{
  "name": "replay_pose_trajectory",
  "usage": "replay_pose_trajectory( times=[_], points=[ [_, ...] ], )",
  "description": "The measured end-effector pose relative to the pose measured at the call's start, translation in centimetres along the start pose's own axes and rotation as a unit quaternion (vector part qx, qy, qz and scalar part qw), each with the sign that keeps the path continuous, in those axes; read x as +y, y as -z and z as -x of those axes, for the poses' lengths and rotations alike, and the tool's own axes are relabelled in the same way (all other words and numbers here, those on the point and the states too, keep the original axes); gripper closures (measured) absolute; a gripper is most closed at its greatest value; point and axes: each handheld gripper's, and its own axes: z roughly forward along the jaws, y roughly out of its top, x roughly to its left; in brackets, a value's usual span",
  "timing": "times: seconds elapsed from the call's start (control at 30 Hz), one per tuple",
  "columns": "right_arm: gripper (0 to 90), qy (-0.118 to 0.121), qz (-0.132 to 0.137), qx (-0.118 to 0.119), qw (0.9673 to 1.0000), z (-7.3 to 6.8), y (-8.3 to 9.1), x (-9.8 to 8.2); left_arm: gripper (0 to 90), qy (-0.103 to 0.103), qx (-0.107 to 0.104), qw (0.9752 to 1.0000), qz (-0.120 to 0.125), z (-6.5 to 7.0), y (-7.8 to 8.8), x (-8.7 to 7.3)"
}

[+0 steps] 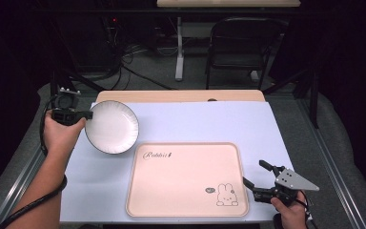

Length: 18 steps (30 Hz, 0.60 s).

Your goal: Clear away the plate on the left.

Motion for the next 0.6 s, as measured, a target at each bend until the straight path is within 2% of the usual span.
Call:
replay_pose_trajectory(
  times=[0.3, 0.37, 0.4, 0.6],
  points=[
    [14.4, -0.002, 0.001, -0.005, 1.0000, 0.0, 0.4, -0.1, 85.7, -0.051, -0.023, 0.9984, 0.002, 3.3, 0.4, 1.3],
    [14.3, -0.003, 0.001, -0.007, 1.0000, 0.0, 0.5, -0.1, 85.7, -0.062, -0.030, 0.9976, 0.003, 4.1, 0.6, 1.5],
    [14.4, -0.003, 0.001, -0.007, 1.0000, 0.0, 0.5, -0.1, 85.7, -0.074, -0.035, 0.9966, 0.002, 4.6, 0.7, 1.7],
    [14.3, -0.002, 0.002, -0.004, 1.0000, -0.1, 0.5, -0.1, 85.7, -0.108, -0.053, 0.9927, 0.003, 7.2, 1.0, 2.2]
  ],
)
